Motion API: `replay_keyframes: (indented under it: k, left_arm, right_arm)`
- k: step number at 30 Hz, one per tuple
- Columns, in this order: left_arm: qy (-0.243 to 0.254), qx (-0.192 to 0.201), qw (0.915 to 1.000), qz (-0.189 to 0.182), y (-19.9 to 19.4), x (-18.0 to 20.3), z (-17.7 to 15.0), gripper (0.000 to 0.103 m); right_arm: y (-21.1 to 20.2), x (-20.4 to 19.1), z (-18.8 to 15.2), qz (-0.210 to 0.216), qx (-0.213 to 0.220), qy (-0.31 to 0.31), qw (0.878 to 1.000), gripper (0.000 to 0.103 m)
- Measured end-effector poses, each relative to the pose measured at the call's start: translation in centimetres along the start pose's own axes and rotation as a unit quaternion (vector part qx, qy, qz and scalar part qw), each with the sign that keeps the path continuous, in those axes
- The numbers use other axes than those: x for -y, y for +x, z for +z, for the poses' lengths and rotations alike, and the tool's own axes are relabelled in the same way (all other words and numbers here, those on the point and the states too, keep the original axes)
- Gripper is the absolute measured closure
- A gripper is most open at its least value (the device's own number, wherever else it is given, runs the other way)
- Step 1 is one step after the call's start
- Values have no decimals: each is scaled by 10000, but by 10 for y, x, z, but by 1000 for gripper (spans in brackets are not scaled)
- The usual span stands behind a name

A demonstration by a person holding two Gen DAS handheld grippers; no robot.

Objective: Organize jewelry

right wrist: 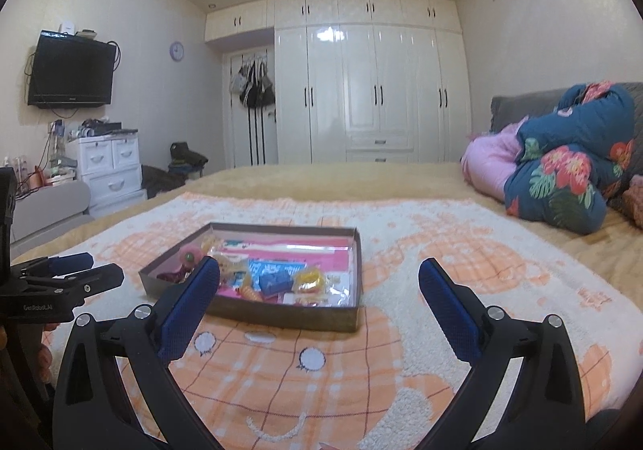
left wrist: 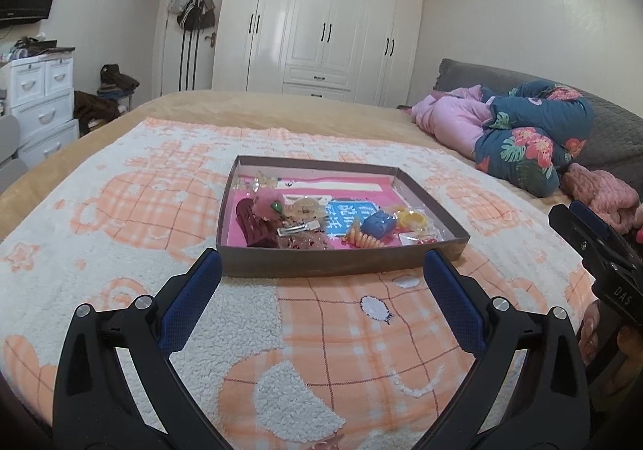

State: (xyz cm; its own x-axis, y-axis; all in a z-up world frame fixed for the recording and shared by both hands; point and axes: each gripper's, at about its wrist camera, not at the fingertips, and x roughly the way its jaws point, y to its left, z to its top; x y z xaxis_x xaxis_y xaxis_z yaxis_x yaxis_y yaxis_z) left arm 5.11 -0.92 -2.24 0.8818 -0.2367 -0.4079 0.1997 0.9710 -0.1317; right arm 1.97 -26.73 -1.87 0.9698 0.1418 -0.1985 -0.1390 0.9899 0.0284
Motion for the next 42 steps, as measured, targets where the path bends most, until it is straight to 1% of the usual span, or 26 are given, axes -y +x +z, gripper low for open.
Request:
replay_keyframes:
  k: [3,9,13,17,24,42]
  left_arm:
    - [78,105,9999,20,-3,3,1,11]
    - [163,240,9994,207,-7,10,1,11]
    - [155,330,9991,195,-11,11,1,11]
    - [142,339,9988,309,-11,9,1,11]
    - [124,356,9986,376,-11,7,2,11]
    - [139,366,9983,421,-12,7,2,11]
  right_arm:
    - [-4,-1,0,-7,54,-5,10000,6]
    - [-5,-2,-2,9,4,41,10000,6]
    - [-4,-1,-2,7,-4,64,10000,6]
    - [-4,-2,-3,-10,-10,57,10000,6]
    - [-4,-2,-4,-13,-3,30,10000,6]
    - [-5,-2,-4,-29,-38,-2,10000,6]
